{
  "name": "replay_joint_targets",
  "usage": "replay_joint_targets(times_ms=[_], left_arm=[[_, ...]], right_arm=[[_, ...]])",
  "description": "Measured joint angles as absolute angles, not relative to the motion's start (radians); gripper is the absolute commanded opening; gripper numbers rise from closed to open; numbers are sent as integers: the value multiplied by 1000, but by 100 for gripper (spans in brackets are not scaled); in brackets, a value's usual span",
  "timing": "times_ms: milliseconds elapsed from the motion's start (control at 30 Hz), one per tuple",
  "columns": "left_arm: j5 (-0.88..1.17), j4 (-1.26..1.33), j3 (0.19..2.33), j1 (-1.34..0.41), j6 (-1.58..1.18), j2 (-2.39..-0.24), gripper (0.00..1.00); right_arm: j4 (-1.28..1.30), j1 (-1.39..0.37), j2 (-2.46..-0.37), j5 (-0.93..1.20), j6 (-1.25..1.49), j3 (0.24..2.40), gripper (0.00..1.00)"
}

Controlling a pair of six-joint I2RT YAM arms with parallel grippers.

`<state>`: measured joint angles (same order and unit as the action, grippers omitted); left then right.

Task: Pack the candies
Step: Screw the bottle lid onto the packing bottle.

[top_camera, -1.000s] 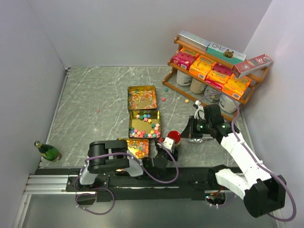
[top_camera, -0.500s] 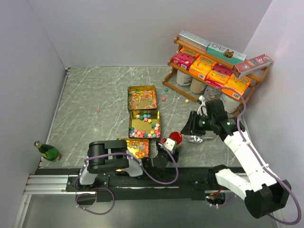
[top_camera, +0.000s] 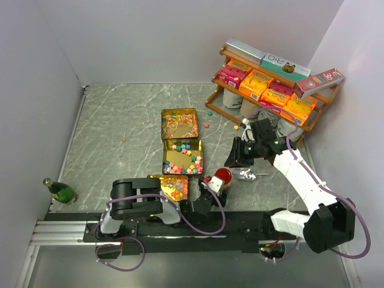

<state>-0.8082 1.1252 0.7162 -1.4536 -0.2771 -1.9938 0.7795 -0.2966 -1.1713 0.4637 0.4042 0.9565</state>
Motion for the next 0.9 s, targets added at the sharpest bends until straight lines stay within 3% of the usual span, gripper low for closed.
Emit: replay_joint_targets(times_ms=[233,333,567,900], left_arm=[[-808,1124,716,-1455,-275,-1994,58],[-809,1122,717,-1455,-276,-1994,58],[-828,1102,726,-1459,-283,-1994,57],[-870,1055,745,-1468,-302,-1994,58]], right_arm=[[768,-294,-1159,482,388,890,25],[749,-290,-1142,492,384,875,12],[698,-277,-1081,501,383,828,1],[612,-262,-992,536,392,738,0]])
